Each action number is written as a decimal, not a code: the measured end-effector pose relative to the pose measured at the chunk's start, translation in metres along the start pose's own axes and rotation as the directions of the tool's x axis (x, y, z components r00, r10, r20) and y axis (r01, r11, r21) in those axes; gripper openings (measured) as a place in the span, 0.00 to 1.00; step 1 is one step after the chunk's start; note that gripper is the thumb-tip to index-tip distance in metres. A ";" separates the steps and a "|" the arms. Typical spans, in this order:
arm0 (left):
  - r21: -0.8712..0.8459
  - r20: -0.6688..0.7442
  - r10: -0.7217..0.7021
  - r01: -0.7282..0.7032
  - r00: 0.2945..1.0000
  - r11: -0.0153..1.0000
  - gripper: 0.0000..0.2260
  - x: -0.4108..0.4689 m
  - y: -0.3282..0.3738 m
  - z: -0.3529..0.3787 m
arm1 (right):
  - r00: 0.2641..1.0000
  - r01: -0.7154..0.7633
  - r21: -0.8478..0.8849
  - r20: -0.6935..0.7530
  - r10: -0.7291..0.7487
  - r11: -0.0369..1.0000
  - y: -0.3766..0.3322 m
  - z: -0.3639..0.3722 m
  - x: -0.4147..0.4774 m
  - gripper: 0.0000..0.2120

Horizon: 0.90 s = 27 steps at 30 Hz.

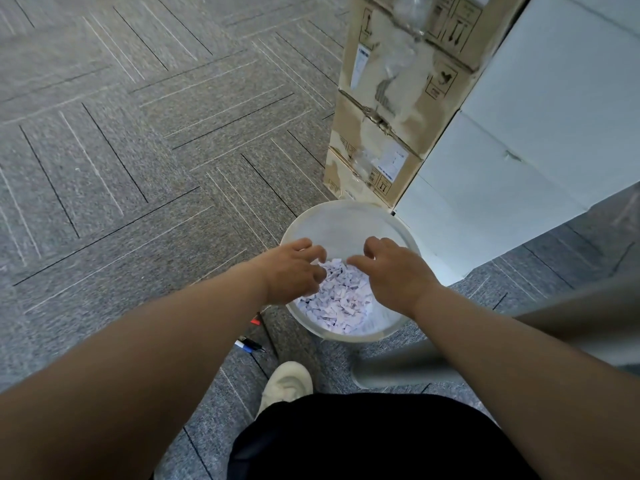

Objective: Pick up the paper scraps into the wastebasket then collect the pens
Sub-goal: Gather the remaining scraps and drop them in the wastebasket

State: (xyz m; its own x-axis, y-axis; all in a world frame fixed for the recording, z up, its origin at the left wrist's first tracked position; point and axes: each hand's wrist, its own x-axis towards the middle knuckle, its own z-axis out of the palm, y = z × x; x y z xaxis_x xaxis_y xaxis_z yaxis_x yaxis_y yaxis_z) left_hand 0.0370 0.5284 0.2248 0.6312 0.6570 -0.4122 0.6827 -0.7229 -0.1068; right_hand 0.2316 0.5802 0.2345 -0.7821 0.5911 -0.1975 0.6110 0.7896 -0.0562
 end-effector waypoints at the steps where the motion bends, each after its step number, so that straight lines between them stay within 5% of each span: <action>1: 0.005 0.004 0.001 -0.001 1.000 1.000 0.11 0.001 0.000 0.000 | 1.000 -0.020 0.007 -0.022 0.020 1.000 0.001 0.000 0.000 0.27; 4: 0.017 -0.003 0.002 -0.002 1.000 1.000 0.11 0.002 0.001 0.002 | 0.998 0.024 0.025 -0.061 -0.023 0.999 -0.001 0.006 0.001 0.33; 8: -0.032 -0.013 -0.034 0.034 0.999 0.999 0.12 0.001 0.002 0.004 | 0.997 -0.078 -0.023 0.003 0.078 0.997 0.000 0.009 0.000 0.20; 12: -0.152 -0.035 -0.249 0.242 0.968 0.958 0.21 -0.018 0.001 0.016 | 0.993 -0.121 0.023 -0.011 0.121 0.992 -0.010 0.013 0.006 0.25; 19: -0.386 0.132 -0.691 0.679 0.711 0.625 0.27 -0.083 0.006 0.083 | 0.999 -0.037 0.049 0.020 0.036 0.998 -0.081 0.022 0.066 0.29; 23: -0.407 0.319 -0.743 0.793 0.588 0.453 0.28 -0.125 0.014 0.147 | 0.994 0.112 0.170 -0.005 -0.113 0.979 -0.143 0.047 0.104 0.26; 27: -0.396 0.408 -0.730 0.827 0.549 0.400 0.26 -0.148 0.028 0.216 | 0.985 0.118 0.202 0.103 -0.141 0.972 -0.184 0.101 0.131 0.27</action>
State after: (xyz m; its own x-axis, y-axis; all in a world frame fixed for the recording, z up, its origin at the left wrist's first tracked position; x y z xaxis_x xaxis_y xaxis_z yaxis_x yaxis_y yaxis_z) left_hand -0.1173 0.3647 0.0872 -0.3019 0.8007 -0.5174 0.9407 0.3383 -0.0253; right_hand 0.0292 0.4958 0.1200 -0.8436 0.4539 -0.2870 0.5266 0.8041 -0.2759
